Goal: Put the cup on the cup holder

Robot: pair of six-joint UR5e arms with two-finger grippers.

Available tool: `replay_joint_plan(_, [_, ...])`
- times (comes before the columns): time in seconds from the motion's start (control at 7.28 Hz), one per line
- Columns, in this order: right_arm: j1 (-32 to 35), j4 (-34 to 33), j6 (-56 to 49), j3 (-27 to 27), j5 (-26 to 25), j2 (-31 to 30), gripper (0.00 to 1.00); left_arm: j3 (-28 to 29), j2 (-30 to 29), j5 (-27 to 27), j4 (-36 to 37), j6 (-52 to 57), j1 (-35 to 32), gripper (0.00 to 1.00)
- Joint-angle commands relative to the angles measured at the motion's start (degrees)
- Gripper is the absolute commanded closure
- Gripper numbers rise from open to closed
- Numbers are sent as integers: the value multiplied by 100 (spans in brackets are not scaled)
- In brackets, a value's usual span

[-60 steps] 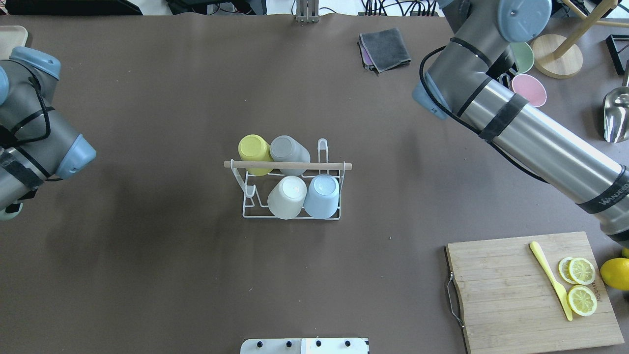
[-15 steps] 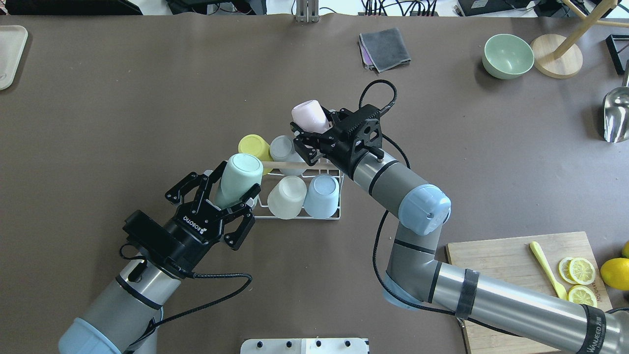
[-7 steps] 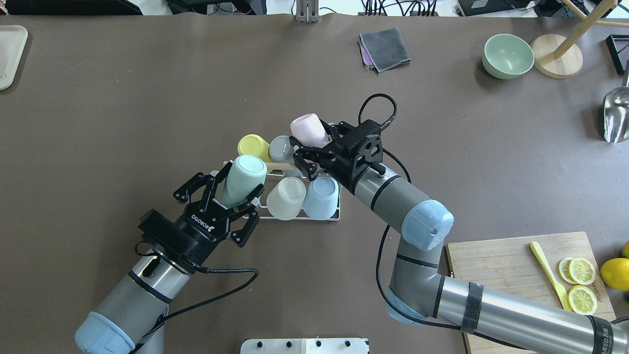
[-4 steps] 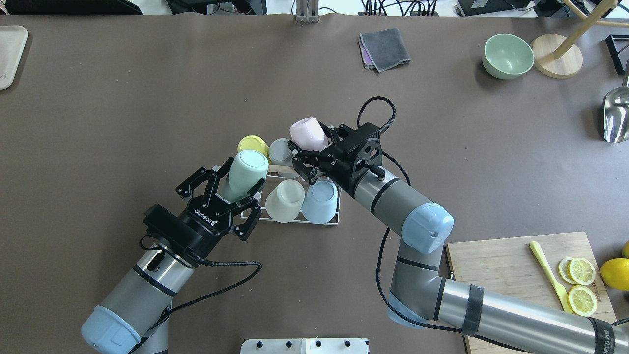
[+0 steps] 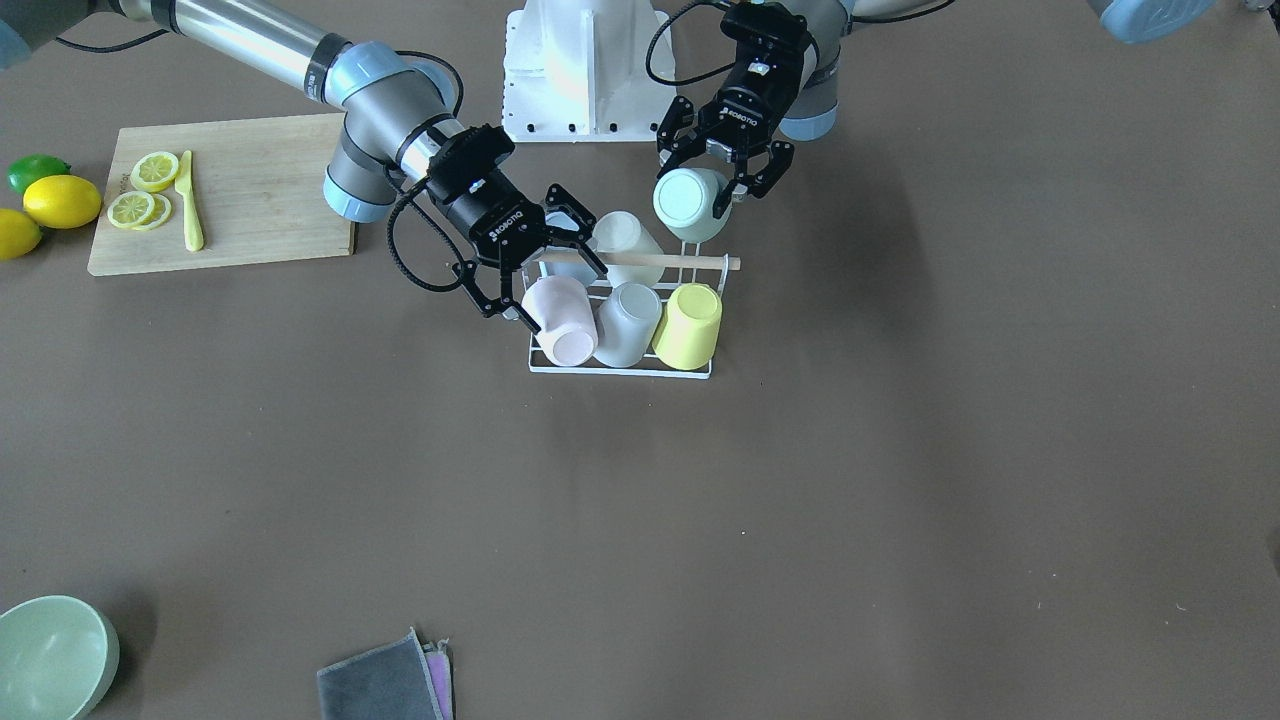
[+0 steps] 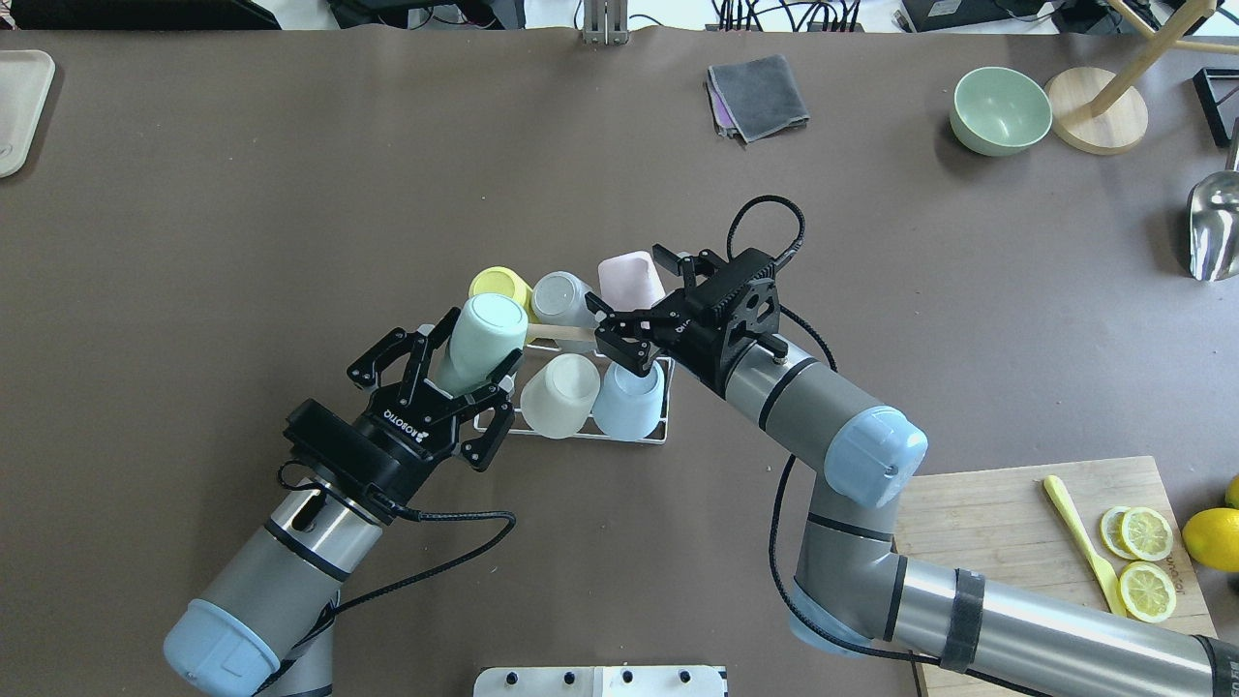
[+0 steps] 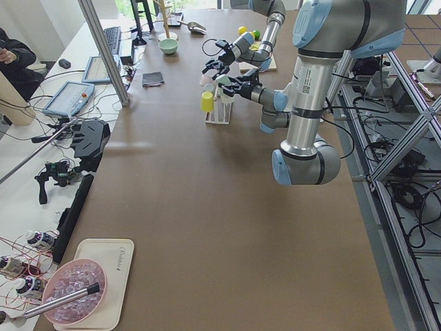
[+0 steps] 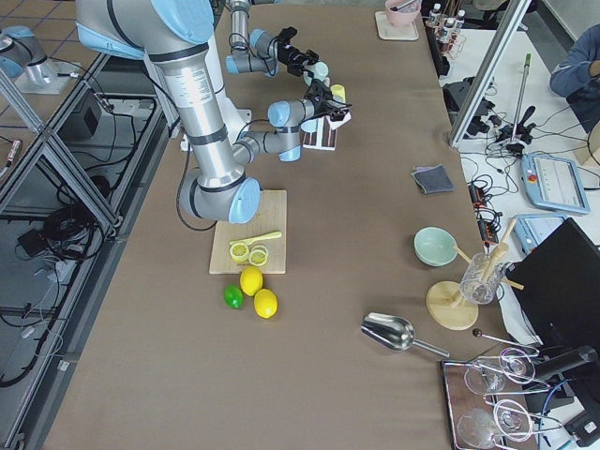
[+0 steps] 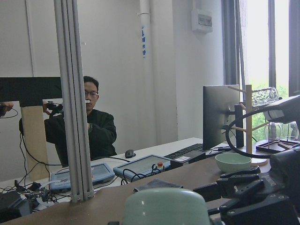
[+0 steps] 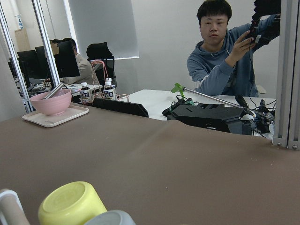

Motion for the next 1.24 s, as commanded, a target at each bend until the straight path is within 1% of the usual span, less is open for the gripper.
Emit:
replay_joint_plan(0.0, [104, -1, -1, 28, 203, -5, 0, 99, -41, 0, -23, 0, 5, 100])
replay_joint_plan(0.27, [761, -71, -106, 37, 1140, 22, 0, 292, -77, 9, -136, 0, 5, 100])
replay_joint_plan(0.41, [1165, -184, -106, 11, 1797, 31, 0, 362, -85, 9, -180, 0, 5, 100])
replay_joint_plan(0.55, [1726, -473, -106, -16, 2770, 48, 0, 380, -85, 9, -250, 0, 5, 100])
replay_joint_plan(0.69, [2114, -728, -106, -59, 3606, 48, 0, 398, -85, 9, -260, 0, 31, 100])
replay_joint_plan(0.82, [2283, -852, -106, -129, 4241, 40, 0, 485, -85, 9, -330, -9, 48, 100])
replay_joint_plan(0.96, [2346, -871, -115, -200, 4978, 48, 0, 712, -129, 9, -530, -9, 49, 100])
replay_joint_plan(1.1, [2390, -732, -219, -244, 5464, 40, 0, 749, -129, 9, -593, -9, 49, 55])
